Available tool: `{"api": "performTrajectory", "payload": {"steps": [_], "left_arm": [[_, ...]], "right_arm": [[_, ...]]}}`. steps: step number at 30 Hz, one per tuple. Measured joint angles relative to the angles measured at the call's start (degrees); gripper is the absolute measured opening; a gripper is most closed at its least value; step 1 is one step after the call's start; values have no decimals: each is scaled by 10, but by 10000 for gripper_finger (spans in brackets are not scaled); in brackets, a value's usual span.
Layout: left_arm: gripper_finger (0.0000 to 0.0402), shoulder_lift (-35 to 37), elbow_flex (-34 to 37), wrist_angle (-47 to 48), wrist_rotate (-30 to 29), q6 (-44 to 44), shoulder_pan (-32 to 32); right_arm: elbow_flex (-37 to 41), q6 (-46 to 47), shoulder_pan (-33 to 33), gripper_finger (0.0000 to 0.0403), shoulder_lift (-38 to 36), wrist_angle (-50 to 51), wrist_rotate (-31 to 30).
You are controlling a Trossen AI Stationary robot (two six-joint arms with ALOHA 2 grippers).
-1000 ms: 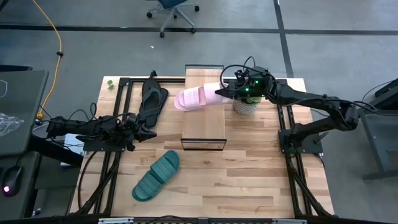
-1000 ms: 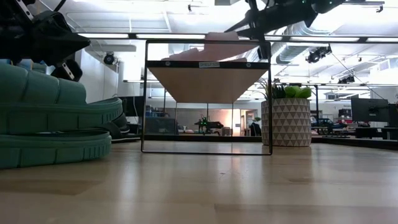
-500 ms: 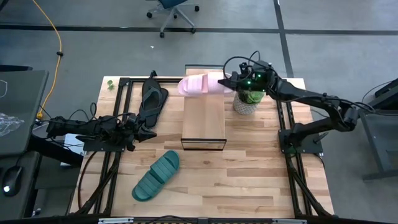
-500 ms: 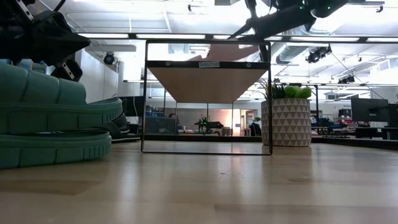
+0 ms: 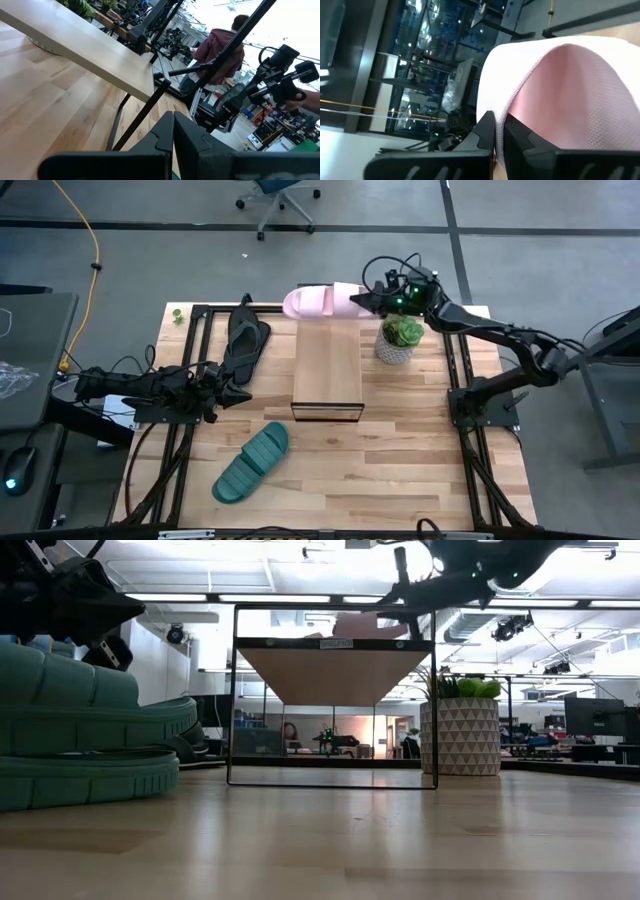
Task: Pick and place slippers onto the shelf
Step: Put the pink pair of slippers on the shelf
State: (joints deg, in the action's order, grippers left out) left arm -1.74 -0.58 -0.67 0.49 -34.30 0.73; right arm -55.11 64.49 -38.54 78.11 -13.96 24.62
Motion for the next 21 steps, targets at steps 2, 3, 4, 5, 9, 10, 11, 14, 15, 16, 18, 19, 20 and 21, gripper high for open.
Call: {"api": "performTrajectory", "payload": {"steps": [2,3,4,5,9,10,11,14,15,16,18,19,20,21], "left_arm": [[1,0,0,0,1,-2,0],[1,0,0,0,2,-5,0],[1,0,0,0,2,-5,0],[1,0,0,0,4,-5,0],[1,0,0,0,4,-6,0],[1,0,0,0,4,-6,0],[1,0,0,0,4,-6,0],[1,0,0,0,4,-6,0],[1,0,0,0,4,-6,0],[1,0,0,0,4,-6,0],[1,0,0,0,4,-6,0],[1,0,0,0,4,-6,0],[1,0,0,0,4,-5,0],[1,0,0,0,4,-5,0]], "right_arm": [[0,-1,-1,0,11,3,11],[0,-2,-1,0,16,4,14],[0,-2,-1,0,20,6,17],[0,-3,-1,0,22,7,19],[0,-11,-9,0,25,1,24],[0,-13,-13,0,25,1,24],[0,-13,-18,0,25,2,24],[0,-13,-30,0,25,4,24],[0,-13,-34,0,25,4,24],[0,-13,-37,0,25,4,25],[0,-12,-41,0,25,3,25],[0,-12,-43,0,25,4,27],[0,-11,-44,0,25,4,31],[0,-11,-46,0,25,4,36]]}}
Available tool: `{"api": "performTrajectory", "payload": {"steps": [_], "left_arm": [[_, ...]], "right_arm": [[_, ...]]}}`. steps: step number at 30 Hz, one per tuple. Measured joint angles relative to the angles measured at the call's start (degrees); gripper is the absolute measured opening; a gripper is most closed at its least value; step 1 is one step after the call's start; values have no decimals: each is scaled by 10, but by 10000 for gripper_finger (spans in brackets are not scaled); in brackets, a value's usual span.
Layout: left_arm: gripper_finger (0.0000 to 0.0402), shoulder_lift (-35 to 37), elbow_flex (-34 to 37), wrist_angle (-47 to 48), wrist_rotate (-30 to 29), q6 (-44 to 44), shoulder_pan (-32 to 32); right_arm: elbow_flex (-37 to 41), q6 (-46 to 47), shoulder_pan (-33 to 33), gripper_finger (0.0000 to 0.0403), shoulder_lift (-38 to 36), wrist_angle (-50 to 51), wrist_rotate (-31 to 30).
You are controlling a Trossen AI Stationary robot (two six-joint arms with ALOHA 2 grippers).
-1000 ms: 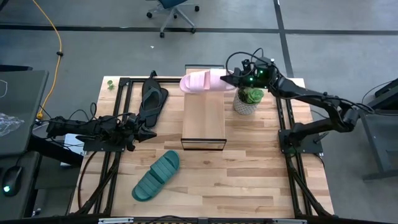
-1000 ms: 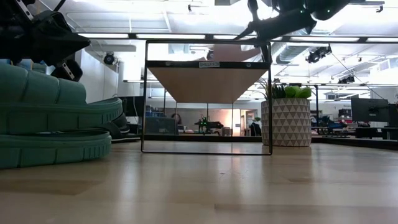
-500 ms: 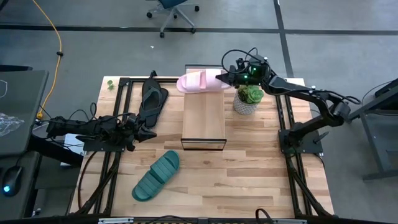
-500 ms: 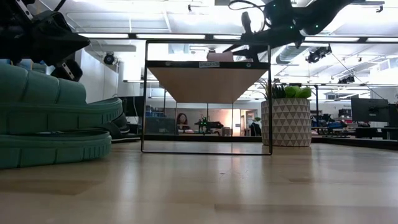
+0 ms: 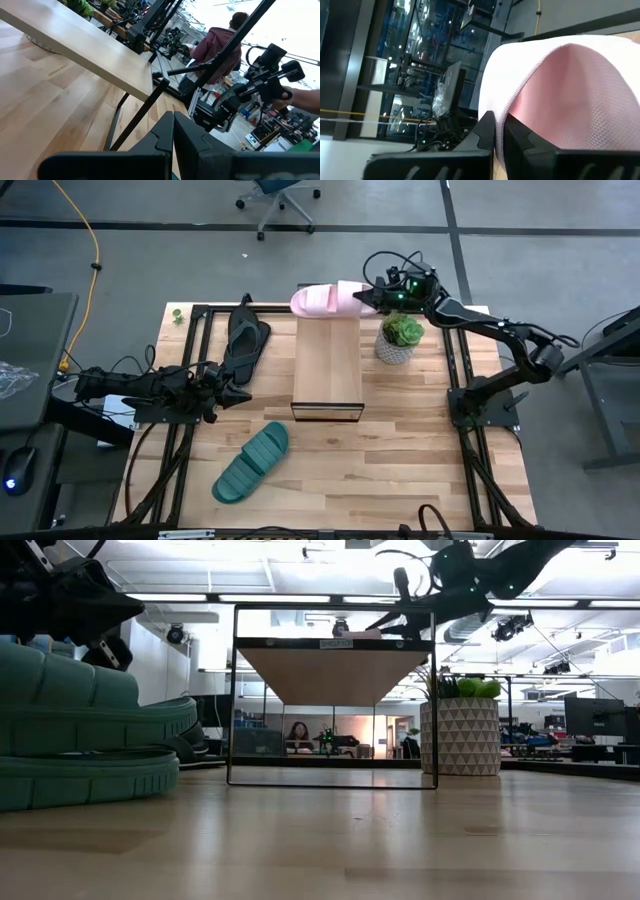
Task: Pick and place slippers onto the shelf
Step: Put the pink pair of slippers on the shelf
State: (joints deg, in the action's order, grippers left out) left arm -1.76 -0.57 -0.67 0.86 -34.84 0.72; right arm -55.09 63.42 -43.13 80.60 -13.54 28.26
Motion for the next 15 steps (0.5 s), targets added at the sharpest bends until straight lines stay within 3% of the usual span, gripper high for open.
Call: {"api": "performTrajectory", "payload": {"steps": [15], "left_arm": [[1,0,0,0,-4,1,0]], "right_arm": [[0,-5,0,0,1,20,-6]]}}
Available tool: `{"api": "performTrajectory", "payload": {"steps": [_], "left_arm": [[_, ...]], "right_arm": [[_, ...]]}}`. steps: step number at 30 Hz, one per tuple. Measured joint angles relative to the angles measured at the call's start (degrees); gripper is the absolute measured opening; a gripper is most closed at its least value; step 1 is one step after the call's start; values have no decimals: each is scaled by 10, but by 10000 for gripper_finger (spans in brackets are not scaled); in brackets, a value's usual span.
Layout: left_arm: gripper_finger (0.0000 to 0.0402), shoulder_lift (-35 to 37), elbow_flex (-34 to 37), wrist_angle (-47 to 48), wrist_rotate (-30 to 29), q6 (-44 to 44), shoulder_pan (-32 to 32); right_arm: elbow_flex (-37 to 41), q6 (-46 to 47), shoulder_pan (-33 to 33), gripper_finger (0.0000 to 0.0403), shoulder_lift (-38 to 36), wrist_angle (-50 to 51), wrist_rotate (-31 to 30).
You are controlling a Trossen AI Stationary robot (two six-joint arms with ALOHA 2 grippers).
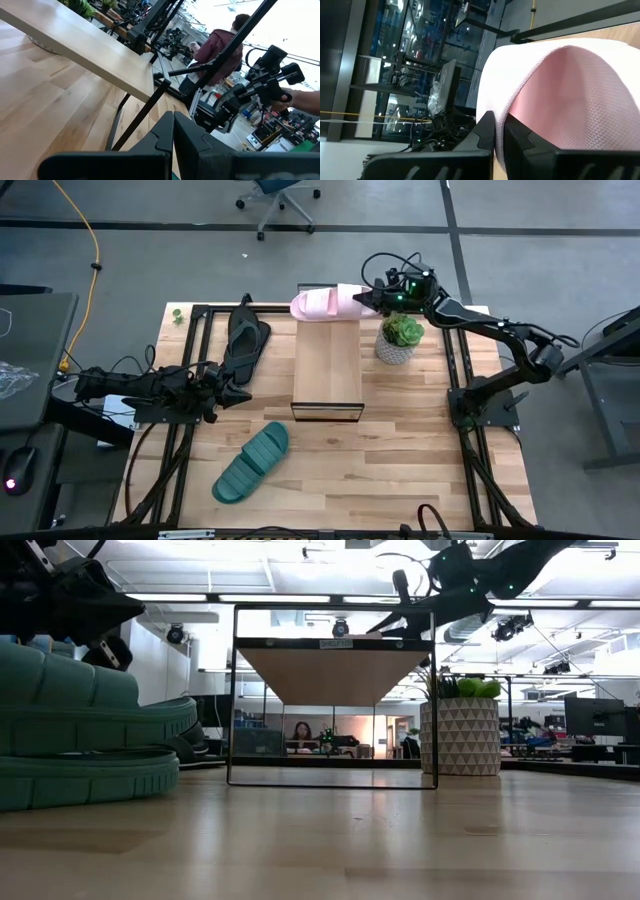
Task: Pick and place slippers onto the shelf
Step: Put the pink pair of slippers on the shelf
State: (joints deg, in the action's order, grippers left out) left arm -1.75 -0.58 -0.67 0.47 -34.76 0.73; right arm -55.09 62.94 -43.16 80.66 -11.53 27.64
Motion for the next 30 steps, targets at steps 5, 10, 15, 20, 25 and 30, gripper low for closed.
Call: {"api": "performTrajectory", "payload": {"steps": [5,10,15,20,25,30], "left_arm": [[1,0,0,0,0,0,0],[1,0,0,0,0,0,0],[1,0,0,0,0,0,0],[1,0,0,0,0,0,0],[1,0,0,0,0,0,0],[1,0,0,0,0,-1,0]], "right_arm": [[0,2,0,0,0,-2,-2],[0,2,0,0,10,-5,-1],[0,1,0,0,15,-12,-3],[0,2,-3,0,15,-13,3],[0,2,-3,4,15,-12,-2],[0,1,-3,28,15,-12,-3]]}}
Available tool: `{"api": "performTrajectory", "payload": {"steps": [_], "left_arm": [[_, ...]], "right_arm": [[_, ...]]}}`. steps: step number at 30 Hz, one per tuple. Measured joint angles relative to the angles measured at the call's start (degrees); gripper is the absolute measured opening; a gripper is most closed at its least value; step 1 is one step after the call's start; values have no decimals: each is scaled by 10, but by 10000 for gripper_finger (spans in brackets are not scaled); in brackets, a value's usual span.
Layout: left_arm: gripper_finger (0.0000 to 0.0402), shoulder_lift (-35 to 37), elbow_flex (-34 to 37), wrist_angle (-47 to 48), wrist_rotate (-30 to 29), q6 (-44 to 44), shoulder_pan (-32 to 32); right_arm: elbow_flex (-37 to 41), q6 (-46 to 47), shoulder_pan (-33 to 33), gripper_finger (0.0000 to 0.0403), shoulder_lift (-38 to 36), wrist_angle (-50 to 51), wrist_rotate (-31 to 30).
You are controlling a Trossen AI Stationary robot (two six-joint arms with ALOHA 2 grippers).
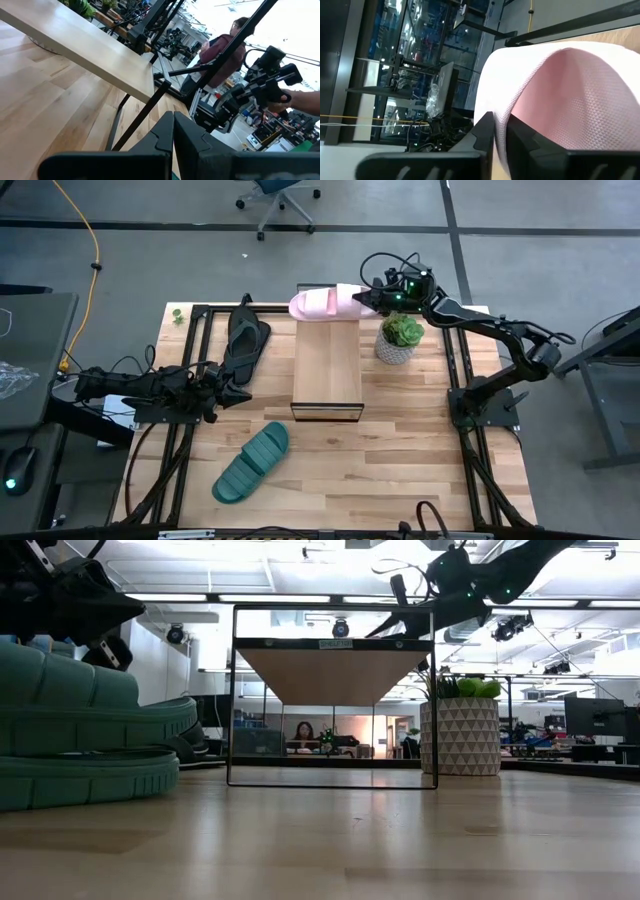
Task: Pick and place slippers onto the shelf
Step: Put the pink pair of slippers on the shelf
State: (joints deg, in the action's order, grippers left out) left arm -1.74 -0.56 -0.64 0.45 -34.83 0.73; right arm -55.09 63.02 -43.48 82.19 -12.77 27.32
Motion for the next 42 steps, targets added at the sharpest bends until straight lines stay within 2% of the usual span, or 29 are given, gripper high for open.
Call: {"api": "performTrajectory", "payload": {"steps": [10,20,42], "left_arm": [[1,0,0,0,0,0,0],[1,0,0,0,0,0,0],[1,0,0,0,0,5,0]], "right_arm": [[0,6,0,78,0,0,-5],[0,13,0,81,0,0,-21],[0,9,-29,81,-27,24,-3]]}}
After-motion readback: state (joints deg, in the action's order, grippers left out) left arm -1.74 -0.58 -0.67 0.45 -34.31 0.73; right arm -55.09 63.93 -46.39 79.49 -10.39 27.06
